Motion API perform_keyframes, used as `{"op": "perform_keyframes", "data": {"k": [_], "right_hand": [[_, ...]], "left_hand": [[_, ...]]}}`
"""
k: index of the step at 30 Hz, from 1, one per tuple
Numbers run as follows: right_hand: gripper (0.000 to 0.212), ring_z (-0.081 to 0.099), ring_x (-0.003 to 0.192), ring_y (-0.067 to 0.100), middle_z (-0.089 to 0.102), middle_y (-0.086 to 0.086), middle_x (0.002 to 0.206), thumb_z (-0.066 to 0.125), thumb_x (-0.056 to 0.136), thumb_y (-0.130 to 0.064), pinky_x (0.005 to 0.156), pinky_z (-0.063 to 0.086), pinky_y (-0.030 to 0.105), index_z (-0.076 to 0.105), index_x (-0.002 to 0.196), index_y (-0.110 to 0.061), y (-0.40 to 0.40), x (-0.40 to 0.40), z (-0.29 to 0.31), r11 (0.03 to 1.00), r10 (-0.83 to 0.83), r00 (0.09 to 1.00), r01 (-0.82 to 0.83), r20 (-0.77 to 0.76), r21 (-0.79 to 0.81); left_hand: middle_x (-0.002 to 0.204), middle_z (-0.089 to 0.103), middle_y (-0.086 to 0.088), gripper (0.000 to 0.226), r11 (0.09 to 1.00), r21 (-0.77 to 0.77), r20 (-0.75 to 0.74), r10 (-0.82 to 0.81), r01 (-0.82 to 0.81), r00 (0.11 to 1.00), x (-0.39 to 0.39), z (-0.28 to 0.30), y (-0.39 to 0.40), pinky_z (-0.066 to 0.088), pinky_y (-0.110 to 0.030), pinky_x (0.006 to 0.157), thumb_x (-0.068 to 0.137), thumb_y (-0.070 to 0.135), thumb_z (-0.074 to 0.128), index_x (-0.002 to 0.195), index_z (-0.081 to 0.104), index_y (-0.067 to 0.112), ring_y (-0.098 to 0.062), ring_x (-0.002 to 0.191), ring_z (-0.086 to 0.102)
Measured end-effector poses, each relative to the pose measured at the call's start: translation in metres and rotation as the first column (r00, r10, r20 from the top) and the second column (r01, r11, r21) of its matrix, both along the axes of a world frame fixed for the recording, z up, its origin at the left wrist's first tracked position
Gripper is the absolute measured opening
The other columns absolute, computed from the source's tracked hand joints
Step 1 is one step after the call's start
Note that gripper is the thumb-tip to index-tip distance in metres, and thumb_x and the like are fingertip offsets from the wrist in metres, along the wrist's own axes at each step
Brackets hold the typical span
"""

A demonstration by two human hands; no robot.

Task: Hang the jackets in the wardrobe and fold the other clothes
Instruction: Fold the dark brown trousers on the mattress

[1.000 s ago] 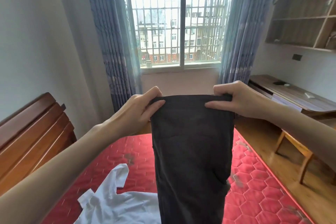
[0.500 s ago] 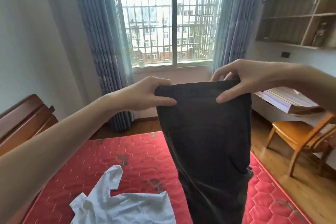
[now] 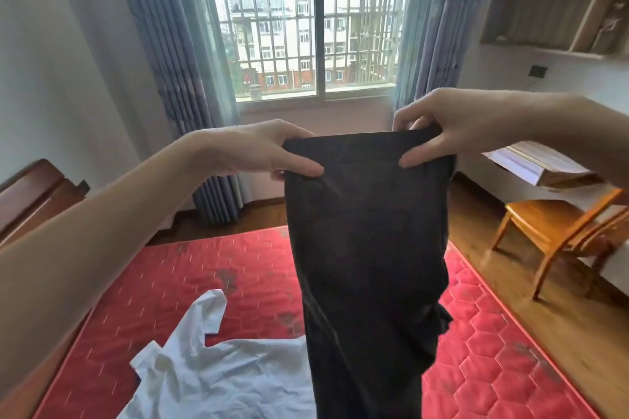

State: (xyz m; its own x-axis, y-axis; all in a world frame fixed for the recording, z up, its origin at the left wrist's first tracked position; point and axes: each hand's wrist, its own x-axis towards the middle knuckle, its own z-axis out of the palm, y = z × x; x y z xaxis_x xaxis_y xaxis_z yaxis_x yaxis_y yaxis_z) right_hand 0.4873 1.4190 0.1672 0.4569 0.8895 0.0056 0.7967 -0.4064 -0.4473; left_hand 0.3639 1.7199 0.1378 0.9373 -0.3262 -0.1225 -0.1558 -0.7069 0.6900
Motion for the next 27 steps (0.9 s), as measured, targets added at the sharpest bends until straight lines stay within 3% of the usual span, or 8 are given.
{"op": "perform_keyframes", "data": {"k": [4, 8, 11, 15, 18, 22, 25, 27], "right_hand": [[0.030, 0.078, 0.092, 0.016, 0.079, -0.012, 0.102, 0.080, 0.080, -0.058, 0.064, 0.064, 0.026, 0.072, 0.102, -0.040, 0.009, 0.015, -0.005, 0.999, 0.016, 0.995, -0.019, -0.094, -0.031], [0.040, 0.078, 0.091, 0.021, 0.080, -0.008, 0.103, 0.081, 0.077, -0.067, 0.067, 0.067, 0.041, 0.074, 0.107, -0.040, 0.024, 0.032, -0.006, 0.997, 0.009, 0.993, -0.018, -0.115, -0.076], [0.040, 0.077, 0.096, 0.017, 0.080, -0.009, 0.105, 0.082, 0.081, -0.062, 0.072, 0.066, 0.033, 0.078, 0.111, -0.037, 0.043, 0.054, 0.003, 0.978, -0.072, 0.985, 0.039, -0.156, -0.205], [0.031, 0.076, 0.076, 0.012, 0.080, -0.003, 0.099, 0.078, 0.092, -0.038, 0.062, 0.061, 0.027, 0.077, 0.117, -0.020, 0.093, 0.104, 0.001, 0.947, -0.176, 0.971, 0.211, 0.159, -0.241], [0.026, 0.071, 0.093, 0.027, 0.073, 0.008, 0.108, 0.071, 0.098, -0.030, 0.086, 0.060, 0.045, 0.072, 0.115, -0.010, 0.131, 0.137, 0.003, 0.940, -0.236, 0.842, 0.324, 0.485, -0.106], [0.011, 0.068, 0.096, 0.034, 0.066, 0.012, 0.103, 0.059, 0.103, -0.016, 0.075, 0.047, 0.037, 0.066, 0.109, -0.010, 0.153, 0.166, 0.021, 0.913, -0.365, 0.617, 0.385, 0.697, 0.138], [0.011, 0.065, 0.078, 0.030, 0.062, 0.008, 0.089, 0.055, 0.102, -0.001, 0.063, 0.044, 0.036, 0.060, 0.110, -0.006, 0.147, 0.177, 0.033, 0.878, -0.437, 0.362, 0.371, 0.823, 0.303], [0.010, 0.054, 0.071, 0.024, 0.056, 0.004, 0.084, 0.057, 0.101, 0.001, 0.058, 0.046, 0.036, 0.056, 0.107, -0.007, 0.129, 0.175, 0.033, 0.883, -0.440, 0.285, 0.308, 0.852, 0.354]], "left_hand": [[0.108, 0.075, 0.013, 0.014, 0.998, 0.065, -0.059, 0.026, -0.022, 0.998, 0.010, -0.003, 0.014, 0.053, -0.009, 0.072, 0.086, 0.055, 0.076, 0.094, 0.071, 0.065, -0.008, 0.081, 0.064], [0.115, 0.076, -0.007, 0.030, 0.997, 0.073, -0.065, 0.044, -0.039, 0.997, 0.027, 0.003, 0.029, 0.055, -0.029, 0.079, 0.089, 0.052, 0.077, 0.113, 0.076, 0.035, -0.019, 0.092, 0.064], [0.118, 0.076, -0.011, 0.042, 0.991, 0.082, -0.144, 0.115, -0.104, 0.983, 0.054, 0.012, 0.040, 0.054, -0.038, 0.096, 0.087, 0.049, 0.081, 0.117, 0.075, 0.021, -0.022, 0.106, 0.069], [0.112, 0.077, -0.001, 0.032, 0.916, 0.268, 0.074, 0.290, -0.299, 0.954, 0.121, 0.012, 0.051, 0.059, -0.037, 0.097, 0.092, 0.040, 0.078, 0.118, 0.073, 0.021, -0.019, 0.103, 0.072], [0.107, 0.073, -0.001, 0.019, 0.792, 0.374, 0.428, 0.314, -0.482, 0.847, 0.167, 0.014, 0.060, 0.055, -0.039, 0.089, 0.098, 0.032, 0.070, 0.113, 0.072, 0.021, -0.025, 0.102, 0.069], [0.118, 0.067, -0.008, 0.016, 0.580, 0.452, 0.725, 0.204, -0.678, 0.658, 0.202, 0.037, 0.069, 0.045, -0.039, 0.088, 0.101, 0.022, 0.059, 0.116, 0.064, 0.015, -0.033, 0.113, 0.062], [0.114, 0.066, -0.009, 0.011, 0.583, 0.312, 0.880, 0.119, -0.750, 0.459, 0.211, 0.056, 0.062, 0.043, -0.044, 0.098, 0.103, 0.014, 0.056, 0.113, 0.061, 0.010, -0.034, 0.110, 0.060], [0.107, 0.065, -0.010, 0.006, 0.643, 0.205, 0.942, 0.075, -0.738, 0.327, 0.207, 0.056, 0.056, 0.045, -0.045, 0.095, 0.103, 0.011, 0.055, 0.108, 0.059, 0.009, -0.033, 0.101, 0.059]]}}
